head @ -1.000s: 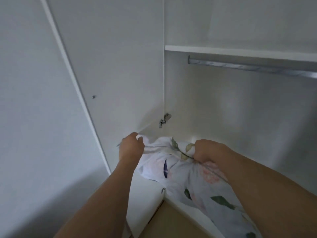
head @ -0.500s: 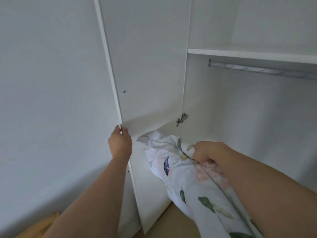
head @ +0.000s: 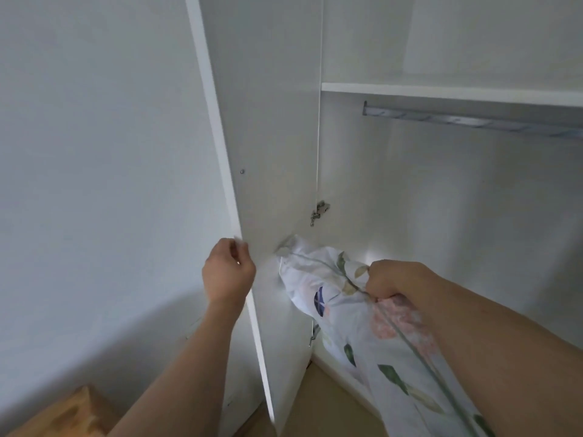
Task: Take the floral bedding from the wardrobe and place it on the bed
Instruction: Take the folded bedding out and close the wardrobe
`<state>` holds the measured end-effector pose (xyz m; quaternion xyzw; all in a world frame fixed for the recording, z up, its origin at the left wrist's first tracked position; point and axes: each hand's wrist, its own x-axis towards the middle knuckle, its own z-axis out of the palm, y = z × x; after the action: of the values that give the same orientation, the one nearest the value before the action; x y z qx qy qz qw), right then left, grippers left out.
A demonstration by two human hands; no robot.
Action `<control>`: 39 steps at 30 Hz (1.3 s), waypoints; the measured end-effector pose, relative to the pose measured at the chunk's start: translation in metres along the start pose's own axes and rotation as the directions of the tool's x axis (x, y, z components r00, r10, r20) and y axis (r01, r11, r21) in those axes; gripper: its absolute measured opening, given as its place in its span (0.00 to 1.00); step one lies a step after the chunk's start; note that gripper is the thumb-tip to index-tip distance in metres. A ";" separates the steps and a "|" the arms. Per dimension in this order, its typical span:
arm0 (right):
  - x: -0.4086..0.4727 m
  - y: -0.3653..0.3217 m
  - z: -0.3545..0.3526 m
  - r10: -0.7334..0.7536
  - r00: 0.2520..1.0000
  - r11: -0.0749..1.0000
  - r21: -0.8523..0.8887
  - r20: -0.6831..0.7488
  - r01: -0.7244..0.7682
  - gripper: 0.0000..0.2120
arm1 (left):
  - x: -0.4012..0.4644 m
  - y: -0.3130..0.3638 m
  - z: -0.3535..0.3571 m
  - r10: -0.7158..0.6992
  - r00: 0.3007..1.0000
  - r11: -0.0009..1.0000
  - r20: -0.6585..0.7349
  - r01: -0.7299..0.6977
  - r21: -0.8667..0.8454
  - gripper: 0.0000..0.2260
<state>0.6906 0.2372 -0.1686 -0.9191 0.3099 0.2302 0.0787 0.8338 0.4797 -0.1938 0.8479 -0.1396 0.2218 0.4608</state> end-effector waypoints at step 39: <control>-0.033 0.198 -0.048 0.567 0.820 0.744 0.379 0.079 -0.551 0.24 | -0.045 0.232 0.274 0.665 0.527 0.687 0.529 -0.710 -0.155 0.37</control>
<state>0.5653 0.0835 -0.1114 -0.7545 0.6112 0.1588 0.1787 0.7610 0.1256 -0.1801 0.7669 -0.5782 0.1387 0.2415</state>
